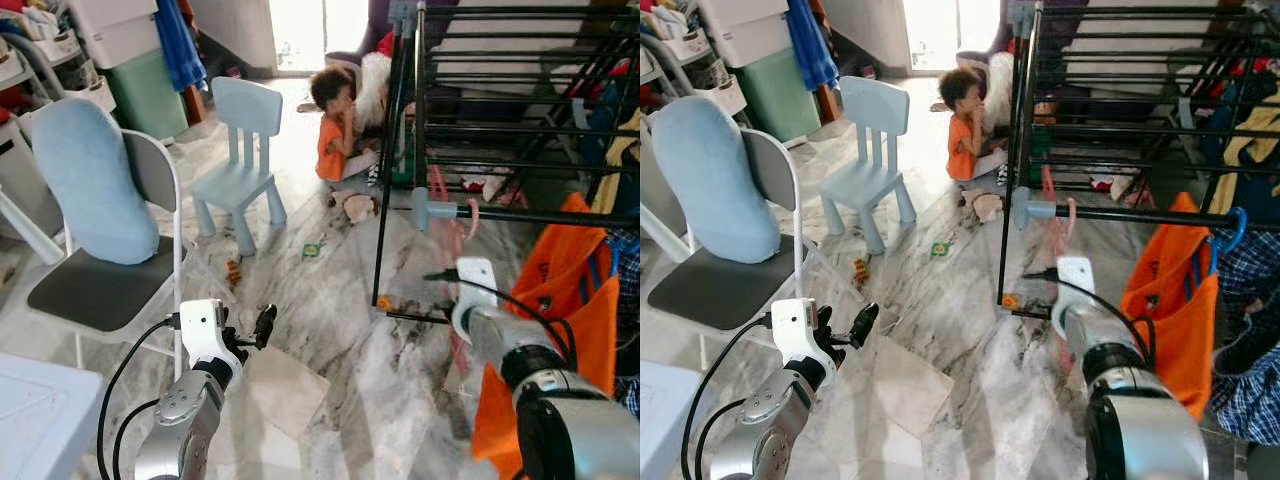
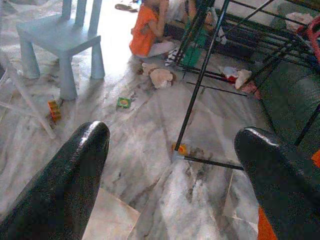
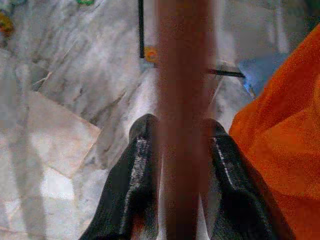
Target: Hang hanger
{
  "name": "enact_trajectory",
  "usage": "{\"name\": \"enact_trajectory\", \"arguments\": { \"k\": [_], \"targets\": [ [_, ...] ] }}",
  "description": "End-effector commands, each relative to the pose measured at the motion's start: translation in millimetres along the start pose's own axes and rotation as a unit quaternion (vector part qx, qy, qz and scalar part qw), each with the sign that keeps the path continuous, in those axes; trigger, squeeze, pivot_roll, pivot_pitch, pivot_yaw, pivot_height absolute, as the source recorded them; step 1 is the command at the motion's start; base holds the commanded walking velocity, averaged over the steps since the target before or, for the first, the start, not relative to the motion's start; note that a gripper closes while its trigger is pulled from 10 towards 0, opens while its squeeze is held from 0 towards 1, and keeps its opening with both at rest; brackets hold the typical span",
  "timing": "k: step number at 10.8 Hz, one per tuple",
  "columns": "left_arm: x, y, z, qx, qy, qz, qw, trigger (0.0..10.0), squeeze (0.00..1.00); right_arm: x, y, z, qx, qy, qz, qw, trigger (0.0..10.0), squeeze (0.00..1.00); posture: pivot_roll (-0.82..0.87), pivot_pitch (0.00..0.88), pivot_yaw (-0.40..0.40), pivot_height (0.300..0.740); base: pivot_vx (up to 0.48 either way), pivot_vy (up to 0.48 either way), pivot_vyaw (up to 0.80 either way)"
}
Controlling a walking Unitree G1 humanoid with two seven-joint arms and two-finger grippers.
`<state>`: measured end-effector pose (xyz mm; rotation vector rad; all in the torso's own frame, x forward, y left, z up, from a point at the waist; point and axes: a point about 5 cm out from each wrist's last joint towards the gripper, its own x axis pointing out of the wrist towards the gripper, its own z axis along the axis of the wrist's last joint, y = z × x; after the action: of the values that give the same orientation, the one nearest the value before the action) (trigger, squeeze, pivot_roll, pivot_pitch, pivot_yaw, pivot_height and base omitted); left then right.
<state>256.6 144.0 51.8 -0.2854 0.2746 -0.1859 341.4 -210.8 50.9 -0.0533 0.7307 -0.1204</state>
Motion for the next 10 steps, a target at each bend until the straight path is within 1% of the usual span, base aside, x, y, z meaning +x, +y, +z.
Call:
{"name": "enact_trajectory", "arguments": {
  "k": [1,2,3,4,5,7,8,10],
  "targets": [
    [0.1,2.3,5.3,0.009,-0.004,-0.002,1.000,10.0,0.00,-1.6,3.5,12.9,-0.004,-0.032,0.005,0.999,10.0,1.00,-0.08,0.000,0.061,0.740,0.000,0.000,0.00],
    [-1.1,3.4,5.7,0.011,-0.004,0.002,1.000,10.0,0.00,-4.0,7.2,20.7,-0.063,-0.074,-0.006,0.995,10.0,1.00,-0.09,0.000,0.065,0.740,0.000,0.000,0.00],
    [-3.2,4.2,5.5,0.012,-0.006,0.006,1.000,10.0,0.00,-5.6,8.1,21.3,-0.082,-0.089,-0.013,0.993,10.0,1.00,-0.09,0.000,0.070,0.740,0.000,0.000,0.00],
    [-5.4,3.9,5.9,0.010,-0.010,0.007,1.000,10.0,0.00,-8.3,8.1,19.8,-0.071,-0.099,-0.012,0.992,10.0,1.00,-0.09,0.000,0.071,0.740,0.000,0.000,0.00],
    [-7.3,3.4,5.1,0.009,-0.012,0.007,1.000,10.0,0.00,-12.6,4.9,17.1,-0.063,-0.120,-0.025,0.990,10.0,1.00,-0.10,0.000,0.073,0.740,0.000,0.000,0.00],
    [-8.3,2.2,3.4,0.014,-0.008,0.004,1.000,10.0,0.00,-21.7,-3.2,7.3,-0.049,-0.144,-0.056,0.987,10.0,1.00,-0.10,0.000,0.077,0.740,0.000,0.000,0.00],
    [-9.5,1.3,3.7,0.017,-0.008,0.001,1.000,10.0,0.00,-30.5,-7.6,3.4,-0.043,-0.162,-0.073,0.983,10.0,1.00,-0.11,0.000,0.080,0.740,0.000,0.000,0.00],
    [-13.7,0.4,2.9,0.020,-0.010,-0.001,1.000,10.0,0.00,-46.3,-5.9,-6.1,-0.047,-0.191,-0.071,0.978,10.0,1.00,-0.11,0.000,0.084,0.740,0.000,0.000,0.00]
  ]
}}
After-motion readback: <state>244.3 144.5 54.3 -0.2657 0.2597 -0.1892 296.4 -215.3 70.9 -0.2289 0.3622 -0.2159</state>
